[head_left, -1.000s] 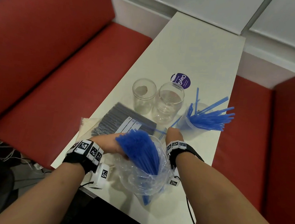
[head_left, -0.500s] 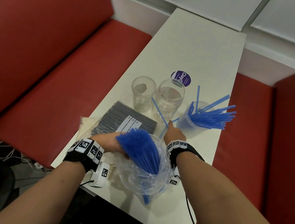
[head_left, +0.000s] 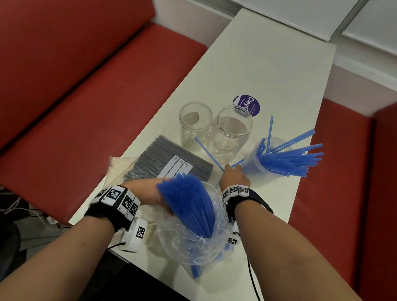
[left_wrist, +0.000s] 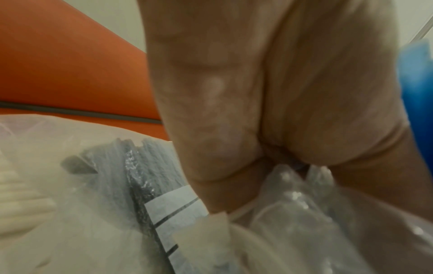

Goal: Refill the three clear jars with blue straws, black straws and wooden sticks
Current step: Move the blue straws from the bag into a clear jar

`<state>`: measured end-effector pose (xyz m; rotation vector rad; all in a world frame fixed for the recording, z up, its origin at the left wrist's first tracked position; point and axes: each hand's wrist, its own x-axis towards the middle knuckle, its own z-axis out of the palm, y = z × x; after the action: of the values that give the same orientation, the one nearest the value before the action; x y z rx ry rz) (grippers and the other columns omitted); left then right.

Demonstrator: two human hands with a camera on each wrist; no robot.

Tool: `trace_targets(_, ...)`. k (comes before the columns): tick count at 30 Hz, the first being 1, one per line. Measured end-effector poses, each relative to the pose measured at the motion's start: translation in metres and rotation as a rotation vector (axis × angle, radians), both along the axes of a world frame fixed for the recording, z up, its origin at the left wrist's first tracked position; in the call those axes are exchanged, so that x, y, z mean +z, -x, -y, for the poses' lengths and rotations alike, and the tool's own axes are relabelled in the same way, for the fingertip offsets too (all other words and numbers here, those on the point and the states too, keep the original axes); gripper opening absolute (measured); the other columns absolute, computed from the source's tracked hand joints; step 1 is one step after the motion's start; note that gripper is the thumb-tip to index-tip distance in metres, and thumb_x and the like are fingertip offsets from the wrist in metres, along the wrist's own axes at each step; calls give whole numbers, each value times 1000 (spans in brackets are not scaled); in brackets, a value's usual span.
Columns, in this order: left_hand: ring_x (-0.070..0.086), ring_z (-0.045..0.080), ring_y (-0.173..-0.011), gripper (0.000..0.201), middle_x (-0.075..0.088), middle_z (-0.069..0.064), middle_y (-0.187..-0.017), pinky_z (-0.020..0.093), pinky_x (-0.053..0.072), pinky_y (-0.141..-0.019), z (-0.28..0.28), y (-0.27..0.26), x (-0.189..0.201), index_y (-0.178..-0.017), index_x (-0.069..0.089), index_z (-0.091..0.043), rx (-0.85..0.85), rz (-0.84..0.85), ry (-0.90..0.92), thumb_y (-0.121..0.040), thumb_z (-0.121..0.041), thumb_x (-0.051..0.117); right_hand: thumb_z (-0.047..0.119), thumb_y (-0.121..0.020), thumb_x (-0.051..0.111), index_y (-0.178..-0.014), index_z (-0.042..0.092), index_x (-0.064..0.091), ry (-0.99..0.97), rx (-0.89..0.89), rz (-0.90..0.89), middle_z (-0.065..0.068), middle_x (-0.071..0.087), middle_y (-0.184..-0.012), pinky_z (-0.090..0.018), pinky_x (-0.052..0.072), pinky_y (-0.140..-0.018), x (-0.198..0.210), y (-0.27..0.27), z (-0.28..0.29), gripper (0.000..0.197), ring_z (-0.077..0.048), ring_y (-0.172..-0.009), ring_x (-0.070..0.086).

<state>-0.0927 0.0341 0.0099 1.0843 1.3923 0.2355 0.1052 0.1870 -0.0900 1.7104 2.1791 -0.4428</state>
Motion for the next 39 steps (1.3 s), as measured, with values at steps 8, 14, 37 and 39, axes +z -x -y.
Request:
trace_targets(8, 70, 4, -92, 34, 72, -3, -104, 17, 57, -77, -1, 3, -3, -103, 66, -28, 37, 44, 9, -83, -2, 76, 12, -99, 48, -124, 13, 64, 18, 1, 46, -9, 60, -130, -36, 51, -89, 4, 5, -2, 30, -28, -119, 61)
trace_targets(14, 72, 18, -99, 34, 76, -1, -103, 31, 60, -87, -2, 4, -7, -106, 69, -24, 34, 49, 52, -81, -4, 78, 13, -97, 53, -114, 13, 67, 47, -103, 28, -8, 69, -114, -31, 45, -70, 8, -3, -1, 22, -27, -103, 68)
trace_targets(37, 70, 27, -101, 33, 76, 5, -100, 42, 55, -94, -4, -9, -1, -101, 74, -16, 11, -28, -16, -70, -11, 80, 21, -106, 40, -110, 11, 66, -32, -208, -102, -11, 70, -108, -33, 44, -71, 13, -53, 32, 28, -32, -97, 68)
trace_targets(39, 69, 27, -103, 37, 75, 8, -105, 43, 54, -97, -4, -9, -2, -107, 73, -14, 11, -28, -15, -71, -11, 80, 20, -105, 44, -110, 11, 67, -44, -199, -86, -9, 70, -107, -31, 41, -70, 9, -50, 28, 25, -31, -96, 69)
